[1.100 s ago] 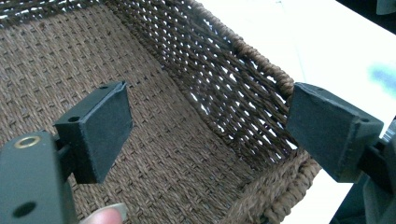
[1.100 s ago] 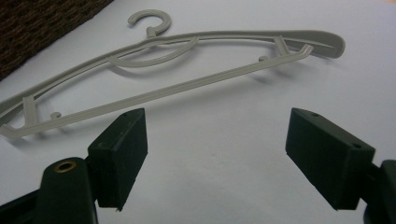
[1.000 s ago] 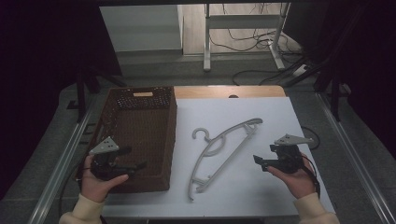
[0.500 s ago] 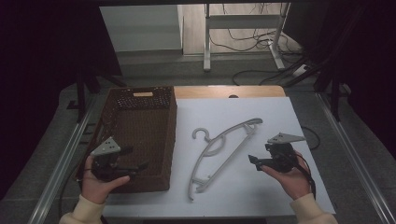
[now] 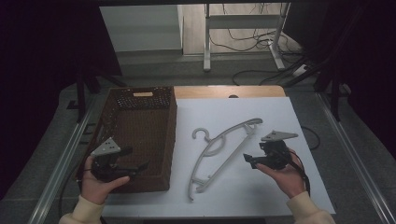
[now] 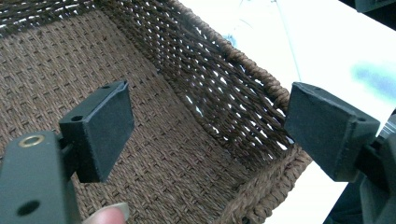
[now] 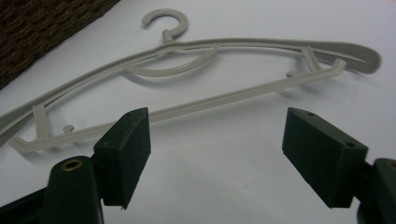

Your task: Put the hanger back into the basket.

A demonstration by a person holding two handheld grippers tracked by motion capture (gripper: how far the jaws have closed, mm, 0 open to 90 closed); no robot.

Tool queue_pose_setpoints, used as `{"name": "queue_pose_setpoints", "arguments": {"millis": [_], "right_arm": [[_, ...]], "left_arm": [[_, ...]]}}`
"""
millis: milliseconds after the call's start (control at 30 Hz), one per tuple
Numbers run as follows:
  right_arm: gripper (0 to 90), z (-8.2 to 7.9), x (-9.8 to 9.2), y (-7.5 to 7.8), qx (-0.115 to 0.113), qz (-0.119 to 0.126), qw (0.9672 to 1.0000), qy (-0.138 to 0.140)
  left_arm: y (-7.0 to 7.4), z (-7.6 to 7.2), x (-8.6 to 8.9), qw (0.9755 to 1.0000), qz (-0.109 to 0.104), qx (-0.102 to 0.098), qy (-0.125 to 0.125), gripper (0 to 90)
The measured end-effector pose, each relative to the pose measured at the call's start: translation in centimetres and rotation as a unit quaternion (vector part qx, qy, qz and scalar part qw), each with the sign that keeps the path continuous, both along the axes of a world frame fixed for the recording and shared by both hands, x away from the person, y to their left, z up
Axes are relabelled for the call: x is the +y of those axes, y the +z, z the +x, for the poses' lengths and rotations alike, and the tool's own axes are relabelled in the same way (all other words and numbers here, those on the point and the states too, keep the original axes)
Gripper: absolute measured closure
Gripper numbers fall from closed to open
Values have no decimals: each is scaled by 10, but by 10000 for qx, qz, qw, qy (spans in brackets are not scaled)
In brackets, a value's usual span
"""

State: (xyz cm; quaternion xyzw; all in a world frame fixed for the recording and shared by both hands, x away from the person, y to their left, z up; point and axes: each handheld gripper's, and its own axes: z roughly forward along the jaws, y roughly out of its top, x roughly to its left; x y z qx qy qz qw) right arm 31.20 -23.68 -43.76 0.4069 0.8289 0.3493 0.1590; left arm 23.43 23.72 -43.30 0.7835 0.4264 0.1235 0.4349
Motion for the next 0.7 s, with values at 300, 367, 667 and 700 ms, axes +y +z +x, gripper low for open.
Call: {"name": "queue_pose_setpoints", "arguments": {"millis": [300, 367, 667, 700], "right_arm": [[322, 17, 34, -1, 197, -53, 9992, 355], [344, 21, 43, -4, 298, -85, 9987, 414], [523, 41, 82, -22, 769, -397, 9926, 851], [544, 43, 87, -24, 848, -427, 9910, 941]], "left_arm": [[2, -1, 1, 10000, -1, -8, -14, 158], [2, -1, 1, 10000, 1, -3, -15, 158], [0, -1, 0, 10000, 16, 29, -2, 159], [0, -1, 0, 10000, 13, 37, -1, 159]]}}
